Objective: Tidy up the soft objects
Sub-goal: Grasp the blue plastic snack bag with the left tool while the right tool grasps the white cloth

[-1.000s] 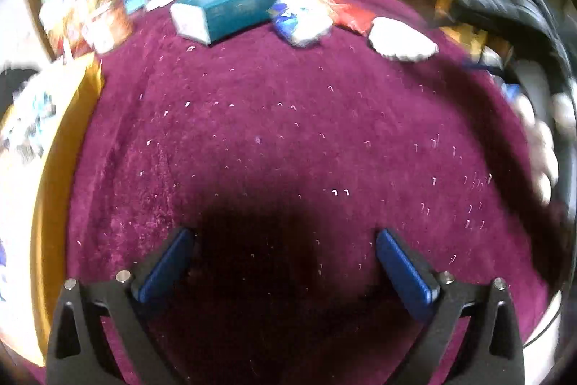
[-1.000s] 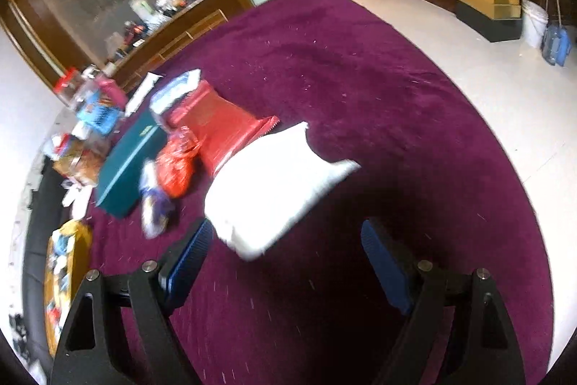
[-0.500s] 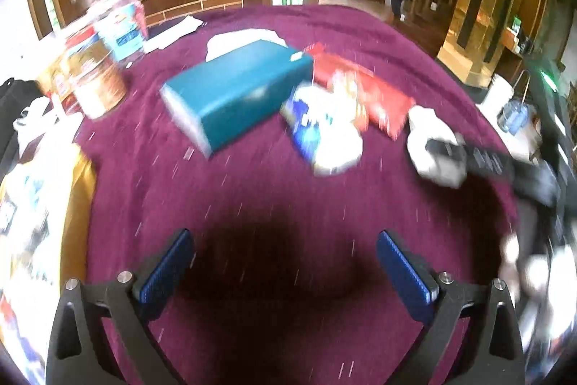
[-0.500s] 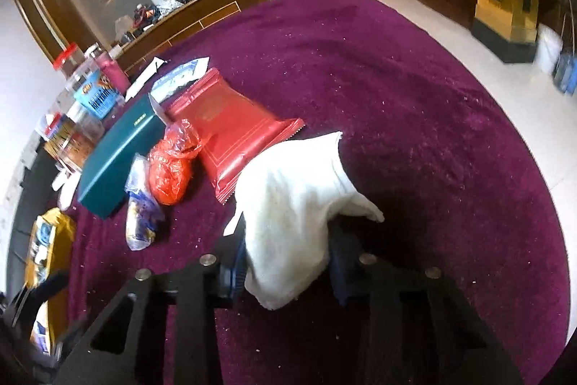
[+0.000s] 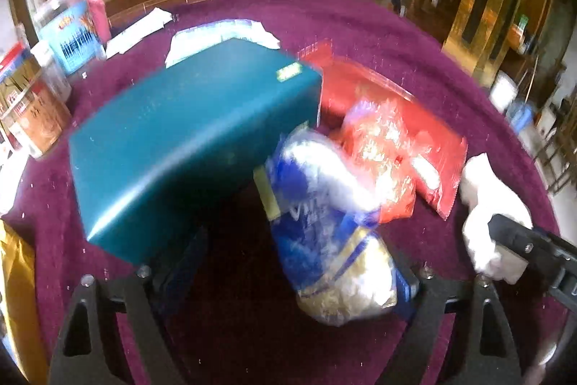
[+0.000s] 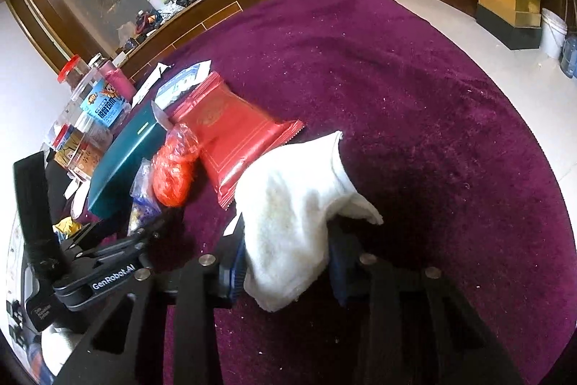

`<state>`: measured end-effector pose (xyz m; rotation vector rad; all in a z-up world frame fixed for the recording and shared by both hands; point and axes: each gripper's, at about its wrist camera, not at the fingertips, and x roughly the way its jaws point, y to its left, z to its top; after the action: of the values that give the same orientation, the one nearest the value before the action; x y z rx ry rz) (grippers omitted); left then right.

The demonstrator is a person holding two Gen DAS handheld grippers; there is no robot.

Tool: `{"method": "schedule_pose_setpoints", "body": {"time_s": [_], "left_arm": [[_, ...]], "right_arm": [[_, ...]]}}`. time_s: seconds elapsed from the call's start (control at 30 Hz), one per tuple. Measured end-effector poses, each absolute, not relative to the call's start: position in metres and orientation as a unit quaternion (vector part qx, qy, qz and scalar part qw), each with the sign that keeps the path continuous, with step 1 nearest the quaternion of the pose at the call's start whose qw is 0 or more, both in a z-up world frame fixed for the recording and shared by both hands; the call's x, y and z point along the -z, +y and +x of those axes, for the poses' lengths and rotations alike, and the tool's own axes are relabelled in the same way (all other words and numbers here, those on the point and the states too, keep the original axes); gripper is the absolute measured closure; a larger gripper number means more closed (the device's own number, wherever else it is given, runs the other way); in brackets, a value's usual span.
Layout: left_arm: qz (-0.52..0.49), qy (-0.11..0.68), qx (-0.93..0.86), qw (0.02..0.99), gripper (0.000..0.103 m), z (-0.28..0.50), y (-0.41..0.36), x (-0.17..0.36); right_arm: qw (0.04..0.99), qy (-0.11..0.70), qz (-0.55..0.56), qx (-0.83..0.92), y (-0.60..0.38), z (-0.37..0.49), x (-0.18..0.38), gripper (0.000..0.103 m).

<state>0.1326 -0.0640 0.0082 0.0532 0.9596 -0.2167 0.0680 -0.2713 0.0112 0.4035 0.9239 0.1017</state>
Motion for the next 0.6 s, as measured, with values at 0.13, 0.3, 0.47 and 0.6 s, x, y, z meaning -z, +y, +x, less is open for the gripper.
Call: {"method": "schedule_pose_setpoints", "body": {"time_s": [0.13, 0.3, 0.47, 0.6], "left_arm": [[0.002, 0.467, 0.122, 0.876, 0.074, 0.125, -0.054, -0.018], [0.044, 0.436, 0.108, 0.892, 0.074, 0.079, -0.052, -0.039], [0.099, 0.401, 0.085, 0.907, 0.074, 0.016, -0.045, -0.061], [0.109, 0.38, 0.065, 0.916, 0.073, -0.031, -0.029, -0.076]], "right_arm": [[0.875, 0.442, 0.189, -0.049, -0.27, 0.067, -0.011, 0.067], [0.881, 0.428, 0.196, -0.047, -0.273, 0.063, -0.015, 0.073], [0.889, 0.417, 0.186, -0.039, -0.274, 0.062, -0.017, 0.074], [0.893, 0.412, 0.178, -0.032, -0.273, 0.062, -0.016, 0.077]]}}
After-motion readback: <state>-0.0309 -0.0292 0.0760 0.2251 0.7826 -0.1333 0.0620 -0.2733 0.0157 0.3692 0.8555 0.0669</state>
